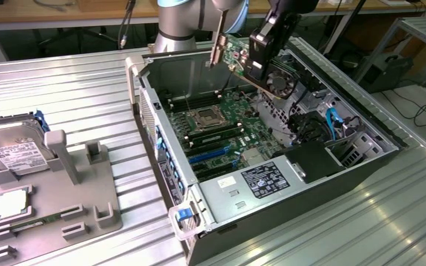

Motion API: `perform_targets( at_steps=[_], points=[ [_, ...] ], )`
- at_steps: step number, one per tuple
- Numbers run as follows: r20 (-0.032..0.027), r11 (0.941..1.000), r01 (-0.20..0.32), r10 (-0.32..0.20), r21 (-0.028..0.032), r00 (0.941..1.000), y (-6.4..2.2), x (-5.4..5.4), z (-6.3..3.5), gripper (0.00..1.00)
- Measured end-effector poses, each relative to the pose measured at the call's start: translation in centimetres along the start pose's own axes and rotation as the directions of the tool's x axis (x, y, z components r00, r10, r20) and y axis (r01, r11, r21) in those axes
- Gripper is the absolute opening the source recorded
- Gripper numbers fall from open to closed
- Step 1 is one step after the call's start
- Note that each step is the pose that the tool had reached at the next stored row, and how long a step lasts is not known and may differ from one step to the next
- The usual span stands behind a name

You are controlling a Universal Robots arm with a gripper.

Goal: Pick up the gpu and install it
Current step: 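Insert the gpu into the slot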

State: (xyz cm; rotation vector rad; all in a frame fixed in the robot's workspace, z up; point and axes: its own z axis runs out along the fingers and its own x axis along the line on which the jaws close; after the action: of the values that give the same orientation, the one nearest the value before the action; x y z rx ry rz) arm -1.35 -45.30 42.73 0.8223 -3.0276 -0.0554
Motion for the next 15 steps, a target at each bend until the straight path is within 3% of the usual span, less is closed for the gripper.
perform_targets(
  at_steps=[8, 15],
  points=[
    [-0.0031, 0.9958, 0.091, -0.091, -0.0007, 0.9958, 0.00, 0.00, 0.00, 0.27],
    [-0.0060, 0.9847, 0.174, -0.174, -0.0015, 0.9847, 0.00, 0.00, 0.00, 0.27]
  ],
)
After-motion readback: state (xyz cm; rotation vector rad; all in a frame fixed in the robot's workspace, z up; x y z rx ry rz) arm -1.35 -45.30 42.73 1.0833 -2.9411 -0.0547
